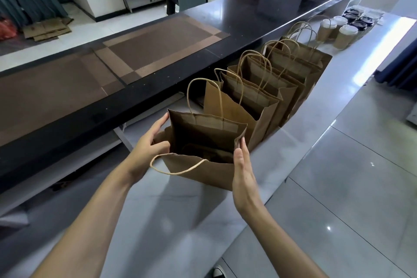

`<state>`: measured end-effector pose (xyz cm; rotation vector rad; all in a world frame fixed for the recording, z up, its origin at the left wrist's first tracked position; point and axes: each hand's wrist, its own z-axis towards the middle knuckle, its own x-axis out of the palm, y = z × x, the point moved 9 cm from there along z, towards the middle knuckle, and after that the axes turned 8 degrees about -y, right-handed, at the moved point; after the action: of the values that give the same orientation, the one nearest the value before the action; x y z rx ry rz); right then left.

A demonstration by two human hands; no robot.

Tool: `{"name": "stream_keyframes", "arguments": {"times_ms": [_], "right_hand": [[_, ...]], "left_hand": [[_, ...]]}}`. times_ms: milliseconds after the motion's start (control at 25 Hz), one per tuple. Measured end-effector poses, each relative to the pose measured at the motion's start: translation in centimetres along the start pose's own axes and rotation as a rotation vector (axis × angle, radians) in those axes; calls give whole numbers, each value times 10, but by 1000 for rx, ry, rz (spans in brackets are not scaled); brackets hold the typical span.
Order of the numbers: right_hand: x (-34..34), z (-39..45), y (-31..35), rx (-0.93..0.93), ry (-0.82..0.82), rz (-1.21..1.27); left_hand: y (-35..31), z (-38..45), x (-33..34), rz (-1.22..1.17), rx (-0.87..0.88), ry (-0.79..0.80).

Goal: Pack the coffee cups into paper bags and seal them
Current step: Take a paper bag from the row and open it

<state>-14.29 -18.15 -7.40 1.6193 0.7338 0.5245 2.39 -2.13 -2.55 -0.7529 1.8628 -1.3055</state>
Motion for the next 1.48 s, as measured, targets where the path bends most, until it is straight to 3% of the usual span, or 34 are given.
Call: {"name": "stream_keyframes", "arguments": {"times_ms": [280,560,1080,1480], "right_hand": [[-26,-46,15,-60,-89,7],[-94,-110,24,-119,-243,-14],[-295,-191,1,-51,-626,16],[-425,-186,-18,-35,-685,74]], "left_hand": [[-2,-50,11,-10,91,92],[-26,-97,69,-20,176,220],[-70,-150,281,14,234,537],[-94,-162,417,60,233,614]]}}
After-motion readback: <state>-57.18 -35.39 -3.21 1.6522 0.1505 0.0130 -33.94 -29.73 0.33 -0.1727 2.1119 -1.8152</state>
